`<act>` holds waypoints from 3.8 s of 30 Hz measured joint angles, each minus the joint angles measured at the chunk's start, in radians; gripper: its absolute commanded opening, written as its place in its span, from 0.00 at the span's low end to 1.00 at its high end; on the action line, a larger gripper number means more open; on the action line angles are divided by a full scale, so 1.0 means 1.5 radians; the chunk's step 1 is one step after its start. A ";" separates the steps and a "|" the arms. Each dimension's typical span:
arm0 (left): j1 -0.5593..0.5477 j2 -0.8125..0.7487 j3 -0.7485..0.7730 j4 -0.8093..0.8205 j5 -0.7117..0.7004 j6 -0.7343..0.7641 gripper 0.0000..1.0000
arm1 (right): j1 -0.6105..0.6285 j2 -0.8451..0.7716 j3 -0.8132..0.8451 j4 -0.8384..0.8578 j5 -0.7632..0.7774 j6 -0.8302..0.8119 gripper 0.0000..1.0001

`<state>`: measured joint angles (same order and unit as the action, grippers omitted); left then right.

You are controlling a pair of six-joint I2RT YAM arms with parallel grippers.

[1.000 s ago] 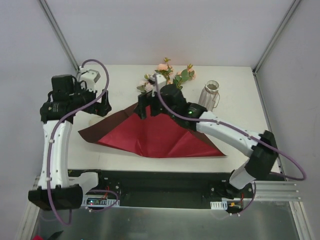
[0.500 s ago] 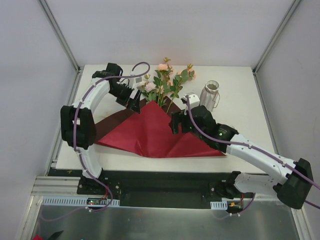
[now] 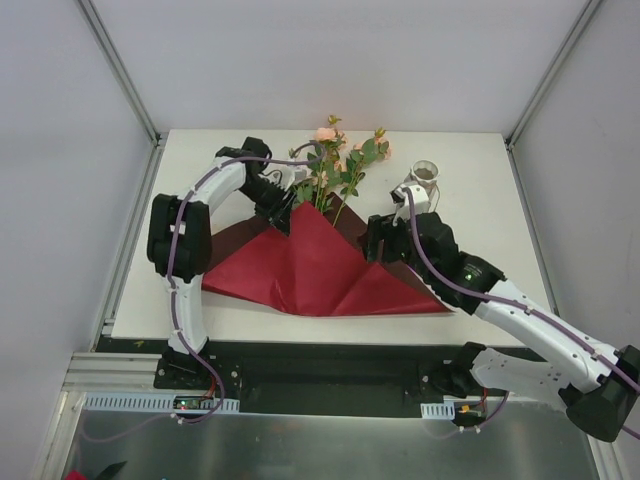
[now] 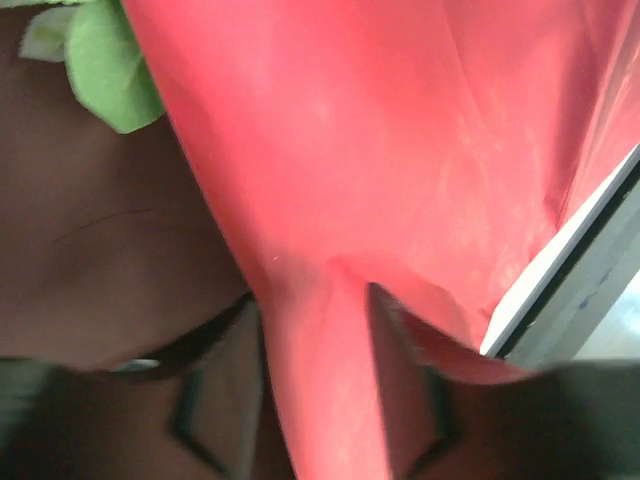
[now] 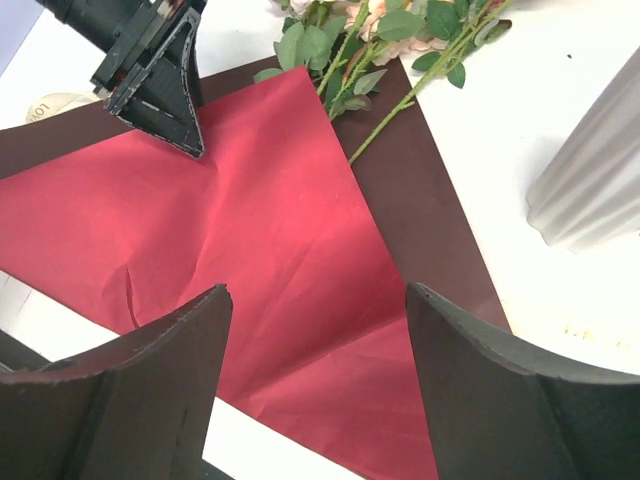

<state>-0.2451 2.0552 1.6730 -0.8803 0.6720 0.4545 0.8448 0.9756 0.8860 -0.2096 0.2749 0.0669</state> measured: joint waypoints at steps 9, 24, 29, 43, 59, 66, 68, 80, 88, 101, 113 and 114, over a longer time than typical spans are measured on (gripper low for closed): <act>-0.015 -0.048 -0.044 0.012 -0.028 0.004 0.00 | -0.017 0.000 0.001 -0.009 -0.014 -0.001 0.68; -0.131 -0.416 -0.235 -0.009 0.043 0.074 0.06 | -0.090 0.002 0.052 -0.036 -0.038 -0.036 0.63; -0.193 -0.573 -0.279 -0.146 0.115 0.207 0.06 | -0.098 0.043 0.079 -0.035 -0.079 -0.041 0.57; -0.204 -0.654 -0.310 -0.296 0.175 0.390 0.99 | 0.146 0.153 0.075 -0.050 -0.138 -0.017 0.52; -0.171 -0.585 0.007 -0.250 0.030 0.159 0.99 | 0.185 0.158 0.101 -0.184 -0.011 -0.011 0.70; -0.038 -0.521 -0.196 -0.131 -0.060 0.070 0.92 | 0.028 0.350 0.280 -0.092 0.004 -0.061 0.63; 0.009 -0.500 -0.238 -0.102 -0.084 0.053 0.92 | 0.013 0.430 0.331 -0.077 -0.003 -0.071 0.61; 0.112 -0.395 -0.277 0.000 -0.159 0.013 0.88 | -0.046 0.710 0.454 -0.055 -0.029 -0.060 0.52; 0.119 -0.357 -0.283 0.026 -0.171 0.008 0.86 | -0.079 0.710 0.456 -0.025 -0.036 -0.045 0.51; 0.130 -0.352 -0.310 0.050 -0.177 0.004 0.85 | -0.082 0.808 0.559 -0.018 -0.072 -0.017 0.36; 0.139 -0.352 -0.330 0.064 -0.188 0.003 0.84 | -0.099 0.826 0.559 -0.003 -0.090 0.015 0.01; 0.139 -0.352 -0.330 0.064 -0.189 0.003 0.84 | -0.098 0.823 0.554 -0.001 -0.091 0.015 0.01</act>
<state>-0.0368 1.5265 1.1778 -0.7845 0.3882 0.4595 0.6971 2.2101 1.7168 -0.2108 0.1387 0.0895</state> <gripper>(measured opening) 0.843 0.052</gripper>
